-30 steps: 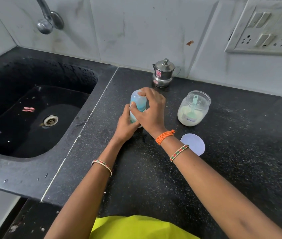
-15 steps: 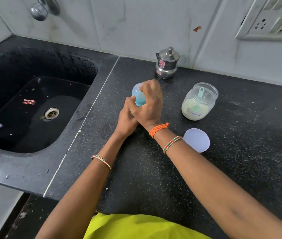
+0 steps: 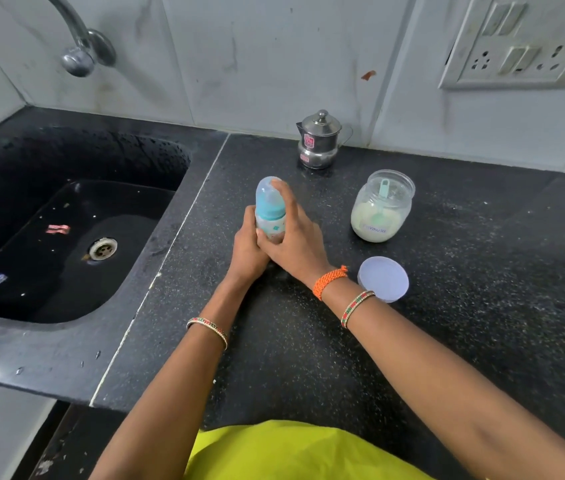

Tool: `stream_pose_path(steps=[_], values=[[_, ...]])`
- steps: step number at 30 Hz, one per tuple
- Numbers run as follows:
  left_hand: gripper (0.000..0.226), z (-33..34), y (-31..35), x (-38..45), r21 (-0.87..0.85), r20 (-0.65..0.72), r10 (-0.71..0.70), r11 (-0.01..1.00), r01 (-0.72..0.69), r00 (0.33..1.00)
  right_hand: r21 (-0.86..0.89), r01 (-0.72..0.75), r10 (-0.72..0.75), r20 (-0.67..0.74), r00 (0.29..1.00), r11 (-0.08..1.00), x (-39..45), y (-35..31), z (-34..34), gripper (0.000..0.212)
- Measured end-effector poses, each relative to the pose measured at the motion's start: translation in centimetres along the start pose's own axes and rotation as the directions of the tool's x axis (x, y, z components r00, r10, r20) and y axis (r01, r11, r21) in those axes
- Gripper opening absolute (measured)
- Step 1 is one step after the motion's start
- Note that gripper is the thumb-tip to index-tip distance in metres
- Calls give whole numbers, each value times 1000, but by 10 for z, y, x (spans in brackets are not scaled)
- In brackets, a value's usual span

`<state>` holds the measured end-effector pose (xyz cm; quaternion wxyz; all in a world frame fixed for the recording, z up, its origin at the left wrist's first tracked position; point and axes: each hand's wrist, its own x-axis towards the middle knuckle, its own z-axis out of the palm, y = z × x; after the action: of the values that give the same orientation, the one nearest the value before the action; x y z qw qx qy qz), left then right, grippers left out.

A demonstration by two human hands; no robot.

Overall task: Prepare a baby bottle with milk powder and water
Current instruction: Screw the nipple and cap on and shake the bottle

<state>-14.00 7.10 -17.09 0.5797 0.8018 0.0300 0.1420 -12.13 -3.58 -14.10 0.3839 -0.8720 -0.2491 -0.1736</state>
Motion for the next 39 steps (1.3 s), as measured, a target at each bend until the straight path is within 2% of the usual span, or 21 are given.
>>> stream_pose_path(steps=[5, 7, 9, 10, 12, 13, 14, 16, 18, 19, 22, 23, 24, 26, 27, 29, 31, 33, 35, 37, 39], values=[[50, -22, 22, 14, 81, 278, -43, 996, 21, 960, 265, -180, 145, 150, 978, 947, 15, 5, -29, 90], [51, -35, 40, 24, -91, 453, -85, 986, 140, 887, 374, -231, 180, 167, 969, 898, 27, 5, -46, 90], [48, -47, 59, 34, -319, 533, -32, 918, 236, 846, 483, -209, 200, 71, 977, 850, 41, -5, -69, 89], [50, -52, 69, 39, -443, 520, 3, 856, 266, 854, 595, -180, 237, -19, 971, 783, 50, -11, -83, 89], [54, -61, 85, 47, -640, 435, 25, 711, 290, 900, 868, -36, 406, -194, 893, 495, 63, -26, -117, 85], [52, -65, 91, 51, -698, 387, 27, 662, 274, 922, 929, 78, 476, -256, 841, 361, 65, -33, -132, 84], [49, -67, 95, 54, -730, 349, 28, 634, 253, 937, 933, 167, 479, -310, 821, 317, 63, -40, -142, 84], [44, -67, 104, 56, -735, 314, 24, 639, 227, 949, 880, 169, 314, -329, 891, 443, 52, -60, -148, 86], [42, -60, 114, 58, -704, 307, 3, 674, 224, 952, 785, 135, 52, -208, 977, 604, 39, -71, -143, 88], [39, -57, 116, 58, -696, 311, 1, 681, 227, 951, 779, 155, 25, -213, 977, 608, 40, -75, -146, 88], [32, -58, 116, 57, -716, 368, 55, 654, 245, 928, 821, 353, 262, -498, 826, 449, 56, -75, -160, 86], [32, -60, 116, 56, -725, 383, 66, 639, 255, 922, 796, 402, 255, -547, 797, 453, 60, -73, -160, 86], [31, -60, 117, 54, -730, 393, 66, 629, 268, 917, 756, 401, 157, -544, 824, 517, 61, -75, -159, 88], [28, -59, 120, 53, -708, 398, 26, 644, 289, 917, 629, 318, -112, -344, 932, 709, 57, -75, -148, 89], [28, -59, 121, 54, -698, 393, 6, 653, 294, 920, 601, 295, -144, -286, 947, 743, 57, -74, -144, 89], [34, -60, 125, 56, -704, 410, 29, 646, 296, 911, 709, 300, 34, -415, 909, 638, 67, -75, -141, 86], [37, -61, 126, 54, -724, 432, 66, 620, 303, 899, 764, 367, 228, -545, 807, 531, 75, -66, -139, 86], [36, -63, 127, 53, -721, 461, 56, 606, 337, 886, 679, 279, 86, -451, 888, 679, 76, -59, -138, 89], [44, -64, 127, 54, -627, 543, 28, 679, 383, 839, 568, 191, -58, -243, 968, 800, 69, -49, -130, 88], [51, -65, 128, 53, -504, 663, 5, 742, 442, 748, 671, 146, -22, -189, 982, 727, 66, -39, -128, 86], [54, -62, 128, 48, -484, 702, -24, 717, 502, 711, 692, 106, 9, -160, 987, 714, 67, -35, -131, 85]])
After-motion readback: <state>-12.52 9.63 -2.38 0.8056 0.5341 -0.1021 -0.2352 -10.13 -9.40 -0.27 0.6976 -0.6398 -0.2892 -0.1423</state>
